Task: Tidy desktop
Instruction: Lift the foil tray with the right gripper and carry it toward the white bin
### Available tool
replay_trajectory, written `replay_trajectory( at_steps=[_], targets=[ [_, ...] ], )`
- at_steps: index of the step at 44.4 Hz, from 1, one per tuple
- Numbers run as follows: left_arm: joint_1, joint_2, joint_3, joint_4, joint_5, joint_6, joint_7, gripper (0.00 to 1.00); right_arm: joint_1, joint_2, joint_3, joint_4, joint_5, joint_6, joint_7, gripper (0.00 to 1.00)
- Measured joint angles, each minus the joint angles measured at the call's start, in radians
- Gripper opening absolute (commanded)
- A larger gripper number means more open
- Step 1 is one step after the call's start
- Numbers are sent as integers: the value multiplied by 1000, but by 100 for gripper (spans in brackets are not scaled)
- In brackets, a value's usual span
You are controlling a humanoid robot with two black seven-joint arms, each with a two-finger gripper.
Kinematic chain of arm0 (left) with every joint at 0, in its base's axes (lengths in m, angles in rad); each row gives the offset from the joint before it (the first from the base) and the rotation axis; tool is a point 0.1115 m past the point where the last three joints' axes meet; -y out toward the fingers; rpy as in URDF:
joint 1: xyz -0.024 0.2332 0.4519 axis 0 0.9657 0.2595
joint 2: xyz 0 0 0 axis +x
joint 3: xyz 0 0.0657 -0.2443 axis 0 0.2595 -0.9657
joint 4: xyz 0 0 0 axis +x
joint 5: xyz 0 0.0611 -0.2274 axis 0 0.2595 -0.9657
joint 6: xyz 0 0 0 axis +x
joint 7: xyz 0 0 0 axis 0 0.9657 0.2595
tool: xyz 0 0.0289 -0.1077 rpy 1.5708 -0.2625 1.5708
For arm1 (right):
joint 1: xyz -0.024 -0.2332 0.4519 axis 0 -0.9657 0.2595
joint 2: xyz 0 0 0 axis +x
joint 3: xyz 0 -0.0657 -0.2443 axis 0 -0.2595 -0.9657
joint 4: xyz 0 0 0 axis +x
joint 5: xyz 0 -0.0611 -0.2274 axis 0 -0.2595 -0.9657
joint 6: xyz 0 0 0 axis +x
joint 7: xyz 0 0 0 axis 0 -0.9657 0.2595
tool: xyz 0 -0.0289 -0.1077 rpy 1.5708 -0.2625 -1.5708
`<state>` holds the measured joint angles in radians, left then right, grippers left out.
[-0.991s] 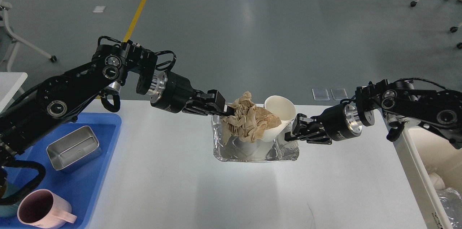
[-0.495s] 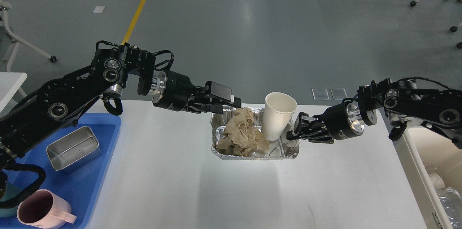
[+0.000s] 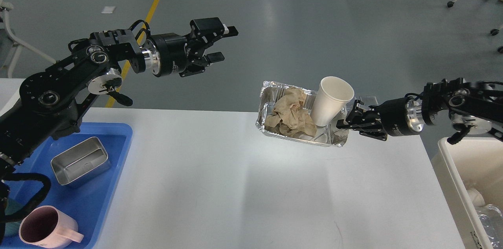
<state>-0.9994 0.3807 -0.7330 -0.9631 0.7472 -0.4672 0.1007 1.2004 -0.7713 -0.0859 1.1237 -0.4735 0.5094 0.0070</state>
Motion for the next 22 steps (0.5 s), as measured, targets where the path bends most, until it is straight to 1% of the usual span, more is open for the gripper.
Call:
replay_trajectory(
  at_steps=[12,19,22],
  targets=[
    [125,-29,-146,42,-64,233,1,89,-46,-134,40,-20,135,-93,1,0],
    [175,-47,-216,57,-108,339,-3,89,-103,-220,42,-36,224,-158,3,0],
    [190,-49,-232,58,-130,368,-4,89,-135,-255,42,-40,265,-179,5,0]
  ],
)
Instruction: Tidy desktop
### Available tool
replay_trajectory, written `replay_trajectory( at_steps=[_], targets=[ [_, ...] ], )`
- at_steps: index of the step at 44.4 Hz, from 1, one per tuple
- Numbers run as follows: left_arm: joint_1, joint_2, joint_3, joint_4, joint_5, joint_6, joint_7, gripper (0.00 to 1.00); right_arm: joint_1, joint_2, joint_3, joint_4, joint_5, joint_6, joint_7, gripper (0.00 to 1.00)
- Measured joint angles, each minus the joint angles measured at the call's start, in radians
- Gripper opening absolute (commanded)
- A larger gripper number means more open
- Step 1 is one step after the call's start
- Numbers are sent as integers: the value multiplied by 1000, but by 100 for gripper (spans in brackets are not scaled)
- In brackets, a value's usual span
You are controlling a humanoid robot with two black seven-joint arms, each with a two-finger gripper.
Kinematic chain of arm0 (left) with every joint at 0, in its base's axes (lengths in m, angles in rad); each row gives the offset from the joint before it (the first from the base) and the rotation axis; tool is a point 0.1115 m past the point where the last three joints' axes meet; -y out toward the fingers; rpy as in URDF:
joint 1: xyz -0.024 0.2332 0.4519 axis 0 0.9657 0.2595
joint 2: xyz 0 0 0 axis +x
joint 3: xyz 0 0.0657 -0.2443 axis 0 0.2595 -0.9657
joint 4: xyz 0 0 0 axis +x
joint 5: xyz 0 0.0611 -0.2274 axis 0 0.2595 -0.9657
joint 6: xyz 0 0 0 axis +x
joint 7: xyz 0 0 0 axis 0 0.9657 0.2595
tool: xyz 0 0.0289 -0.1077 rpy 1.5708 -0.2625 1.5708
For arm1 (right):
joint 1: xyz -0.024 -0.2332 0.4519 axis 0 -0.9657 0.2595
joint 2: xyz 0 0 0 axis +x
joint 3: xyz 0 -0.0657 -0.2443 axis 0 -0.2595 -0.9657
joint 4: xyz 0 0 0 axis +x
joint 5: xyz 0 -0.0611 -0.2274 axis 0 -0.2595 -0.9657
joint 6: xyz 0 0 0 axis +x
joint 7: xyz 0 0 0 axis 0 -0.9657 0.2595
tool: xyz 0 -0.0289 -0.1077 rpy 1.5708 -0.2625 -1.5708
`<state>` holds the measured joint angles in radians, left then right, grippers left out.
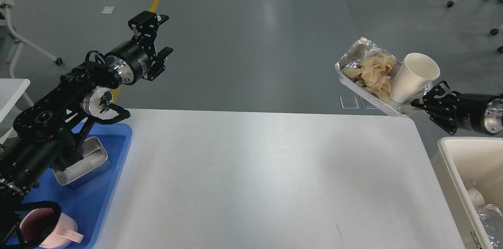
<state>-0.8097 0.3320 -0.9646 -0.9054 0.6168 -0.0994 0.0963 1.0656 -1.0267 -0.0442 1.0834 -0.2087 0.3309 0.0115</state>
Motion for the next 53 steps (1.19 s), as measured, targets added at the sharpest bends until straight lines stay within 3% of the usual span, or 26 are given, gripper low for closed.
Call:
replay_trajectory(
  at_steps=[25,40,53],
  targets=[
    [50,0,-85,26,-117,35,-16,97,-246,-244,-6,-8,229,-63,19,0],
    [87,-17,-136,76,-279,29,-62,97,-457,-237,-9,-115,362,-79,25,0],
    [92,-49,-152,115,-458,21,-66,97,-610,-145,-7,-283,412,-74,28,0]
  ],
)
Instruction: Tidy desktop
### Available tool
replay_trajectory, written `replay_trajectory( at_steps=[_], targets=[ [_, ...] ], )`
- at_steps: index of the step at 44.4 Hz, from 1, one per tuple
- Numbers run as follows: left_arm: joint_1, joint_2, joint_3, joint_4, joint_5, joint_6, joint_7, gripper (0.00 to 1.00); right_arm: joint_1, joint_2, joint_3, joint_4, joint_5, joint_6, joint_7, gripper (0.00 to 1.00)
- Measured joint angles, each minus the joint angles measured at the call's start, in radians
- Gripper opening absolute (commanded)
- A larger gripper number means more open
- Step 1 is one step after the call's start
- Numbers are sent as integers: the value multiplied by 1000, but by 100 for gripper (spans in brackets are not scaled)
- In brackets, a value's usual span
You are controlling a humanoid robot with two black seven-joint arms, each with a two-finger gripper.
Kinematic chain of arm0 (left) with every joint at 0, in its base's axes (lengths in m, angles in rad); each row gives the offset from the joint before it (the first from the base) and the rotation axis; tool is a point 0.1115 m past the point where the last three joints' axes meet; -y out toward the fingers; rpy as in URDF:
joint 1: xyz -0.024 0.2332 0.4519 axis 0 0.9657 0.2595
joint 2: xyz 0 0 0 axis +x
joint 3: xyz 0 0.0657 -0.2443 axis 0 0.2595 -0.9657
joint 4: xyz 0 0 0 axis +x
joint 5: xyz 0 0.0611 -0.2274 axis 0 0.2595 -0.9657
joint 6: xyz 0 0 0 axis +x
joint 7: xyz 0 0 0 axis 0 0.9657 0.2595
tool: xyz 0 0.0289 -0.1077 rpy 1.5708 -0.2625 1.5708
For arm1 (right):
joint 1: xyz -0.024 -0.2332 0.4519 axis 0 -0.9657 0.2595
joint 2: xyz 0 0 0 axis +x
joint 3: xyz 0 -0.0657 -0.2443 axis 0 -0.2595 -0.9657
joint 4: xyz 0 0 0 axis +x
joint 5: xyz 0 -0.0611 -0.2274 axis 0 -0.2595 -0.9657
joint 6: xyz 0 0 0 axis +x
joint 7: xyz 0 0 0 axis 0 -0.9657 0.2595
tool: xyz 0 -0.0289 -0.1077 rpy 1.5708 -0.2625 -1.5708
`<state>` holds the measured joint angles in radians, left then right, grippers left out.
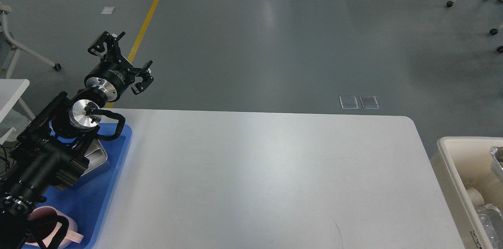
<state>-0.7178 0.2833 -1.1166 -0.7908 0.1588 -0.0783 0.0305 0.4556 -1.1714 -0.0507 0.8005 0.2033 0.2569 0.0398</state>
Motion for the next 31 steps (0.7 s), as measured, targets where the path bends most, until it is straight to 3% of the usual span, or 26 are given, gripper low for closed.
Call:
replay_trajectory(
  at_steps=[2,5,6,15,16,17,23,31],
  targets=[
    [1,-3,-5,1,-9,-1,0,97,-14,9,0,-11,4,1,0,2],
    [1,-7,-10,3,-17,-3,0,97,-27,17,0,-18,6,1,0,46],
    [1,-8,-11,4,-18,-3,0,97,-29,18,0,-19,6,1,0,55],
    [1,-16,-14,8,-39,-4,0,98,-35,50,4,-71,6,-10,10,88],
    [1,-16,-14,8,-46,-5,0,98,-35,56,5,-82,6,-11,11,88],
    [1,-16,-14,8,-67,-9,0,98,-35,73,10,-115,6,-15,12,98],
    [0,-15,-23,9,-96,-19,2,98,-34,138,57,-220,11,-43,14,100],
    [0,-14,-27,11,-100,-22,-8,98,11,304,140,-483,11,-61,11,100]
  ],
)
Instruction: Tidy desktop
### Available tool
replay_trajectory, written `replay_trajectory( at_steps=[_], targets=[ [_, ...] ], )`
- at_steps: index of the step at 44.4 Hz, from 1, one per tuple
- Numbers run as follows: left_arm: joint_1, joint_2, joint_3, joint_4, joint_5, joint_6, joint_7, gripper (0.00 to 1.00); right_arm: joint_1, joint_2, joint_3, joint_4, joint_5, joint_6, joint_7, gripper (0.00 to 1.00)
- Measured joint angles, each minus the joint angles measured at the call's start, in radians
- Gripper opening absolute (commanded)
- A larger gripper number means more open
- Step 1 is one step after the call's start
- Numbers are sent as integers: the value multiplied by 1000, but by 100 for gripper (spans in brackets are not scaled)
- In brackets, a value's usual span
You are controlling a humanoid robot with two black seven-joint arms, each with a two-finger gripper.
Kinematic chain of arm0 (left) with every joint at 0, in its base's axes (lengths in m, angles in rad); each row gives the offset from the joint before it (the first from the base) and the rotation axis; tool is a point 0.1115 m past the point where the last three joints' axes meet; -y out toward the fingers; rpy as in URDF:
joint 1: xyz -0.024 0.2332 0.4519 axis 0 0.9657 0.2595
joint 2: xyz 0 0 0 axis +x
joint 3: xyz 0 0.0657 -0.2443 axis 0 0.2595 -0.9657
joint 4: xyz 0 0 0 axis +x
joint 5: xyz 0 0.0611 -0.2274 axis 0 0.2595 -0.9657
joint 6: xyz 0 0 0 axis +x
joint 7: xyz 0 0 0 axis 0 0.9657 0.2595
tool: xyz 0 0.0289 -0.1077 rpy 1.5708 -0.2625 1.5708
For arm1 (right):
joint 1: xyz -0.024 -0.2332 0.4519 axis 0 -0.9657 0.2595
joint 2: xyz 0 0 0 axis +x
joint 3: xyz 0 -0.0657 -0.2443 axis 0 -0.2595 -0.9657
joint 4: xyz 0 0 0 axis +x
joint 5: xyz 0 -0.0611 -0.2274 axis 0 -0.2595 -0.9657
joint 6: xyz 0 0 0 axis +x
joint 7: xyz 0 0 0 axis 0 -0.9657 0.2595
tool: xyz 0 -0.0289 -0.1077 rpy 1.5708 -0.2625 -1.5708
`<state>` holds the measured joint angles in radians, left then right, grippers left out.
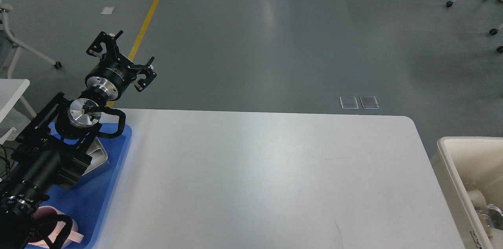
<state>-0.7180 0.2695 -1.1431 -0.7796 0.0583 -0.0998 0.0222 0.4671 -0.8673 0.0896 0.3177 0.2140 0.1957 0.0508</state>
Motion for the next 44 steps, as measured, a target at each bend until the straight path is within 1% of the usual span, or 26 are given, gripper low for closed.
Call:
replay_trajectory(
  at_steps=[7,11,16,24,30,34,35,38,41,43,44],
  targets=[
    [-1,-1,0,4,0,-3,-19,98,176,168,26,-186,0,1,-4,100],
    [-1,-1,-1,5,0,-3,-21,98,272,258,48,-243,3,-3,-4,100],
    [-2,-2,-5,5,-5,-12,-21,98,384,377,139,-263,8,-4,-1,100],
    [-2,-4,-14,5,-26,-56,-21,98,499,486,197,-261,10,1,1,100],
    [0,-9,-15,5,-29,-105,-21,98,538,571,318,-252,11,26,1,100],
    [12,-11,-15,9,-29,-146,-21,98,543,619,405,-239,11,68,2,100],
    [18,-12,-13,12,-29,-173,-21,98,543,645,434,-228,11,108,3,100],
    [22,-12,-12,15,-29,-194,-21,98,538,664,450,-218,10,150,6,100],
    [32,-13,-5,21,-29,-215,-21,98,526,679,459,-196,10,216,15,100],
    [41,-15,1,22,-28,-226,-21,98,508,685,463,-164,10,276,32,100],
    [44,-16,2,23,-28,-228,-21,98,502,685,463,-154,10,289,37,100]
  ],
)
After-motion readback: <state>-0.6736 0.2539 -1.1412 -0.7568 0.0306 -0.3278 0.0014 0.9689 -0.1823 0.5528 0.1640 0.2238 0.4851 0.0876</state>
